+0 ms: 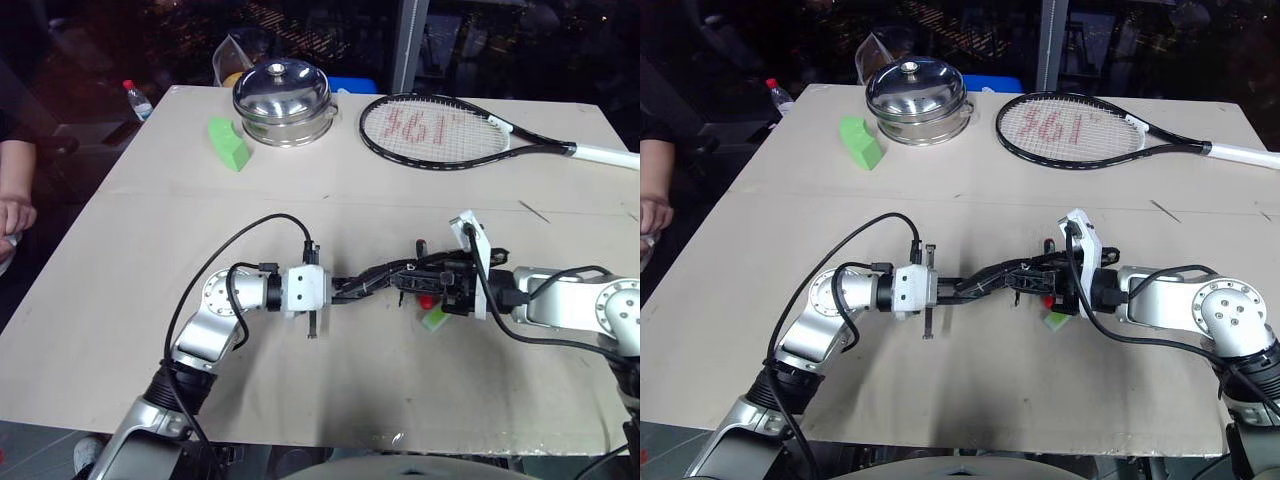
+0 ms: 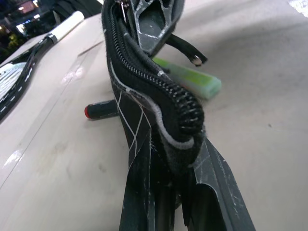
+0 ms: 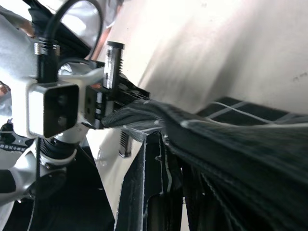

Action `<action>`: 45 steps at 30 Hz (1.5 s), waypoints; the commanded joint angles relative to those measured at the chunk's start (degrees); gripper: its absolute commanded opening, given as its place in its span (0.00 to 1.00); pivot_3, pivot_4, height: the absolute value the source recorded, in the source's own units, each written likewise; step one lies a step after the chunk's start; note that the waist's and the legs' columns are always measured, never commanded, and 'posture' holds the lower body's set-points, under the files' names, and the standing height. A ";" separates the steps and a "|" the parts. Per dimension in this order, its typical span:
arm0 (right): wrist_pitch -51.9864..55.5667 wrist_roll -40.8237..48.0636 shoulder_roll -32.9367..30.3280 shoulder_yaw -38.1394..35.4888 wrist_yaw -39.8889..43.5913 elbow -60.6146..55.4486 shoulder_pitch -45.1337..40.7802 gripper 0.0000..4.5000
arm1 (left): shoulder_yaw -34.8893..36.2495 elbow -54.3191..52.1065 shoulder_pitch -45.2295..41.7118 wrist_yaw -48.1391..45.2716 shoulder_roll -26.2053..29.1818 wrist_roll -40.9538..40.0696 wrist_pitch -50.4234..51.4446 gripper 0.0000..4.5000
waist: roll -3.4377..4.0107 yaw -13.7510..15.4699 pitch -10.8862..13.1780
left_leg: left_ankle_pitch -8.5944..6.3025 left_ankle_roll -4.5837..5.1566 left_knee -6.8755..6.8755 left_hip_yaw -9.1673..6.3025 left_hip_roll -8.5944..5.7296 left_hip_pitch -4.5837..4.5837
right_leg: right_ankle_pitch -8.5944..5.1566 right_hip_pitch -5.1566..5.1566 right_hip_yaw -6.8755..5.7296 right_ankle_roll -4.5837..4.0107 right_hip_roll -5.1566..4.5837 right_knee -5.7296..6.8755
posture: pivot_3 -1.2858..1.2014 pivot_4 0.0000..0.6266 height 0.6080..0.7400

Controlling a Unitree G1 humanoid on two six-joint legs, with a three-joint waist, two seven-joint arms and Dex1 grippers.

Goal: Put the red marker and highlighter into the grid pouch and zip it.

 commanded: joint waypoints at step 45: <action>-3.26 -45.94 -10.81 0.40 15.90 -18.87 -1.70 0.04 | 6.37 0.22 1.77 7.04 -0.36 -2.86 1.21 0.00 | 0.01 -0.19 -0.02 | 0.01 -0.01 0.10 -0.01 0.01 0.04 | 0.00 0.00 0.04 0.03 0.04 0.08 | 0.52 0.24 1.00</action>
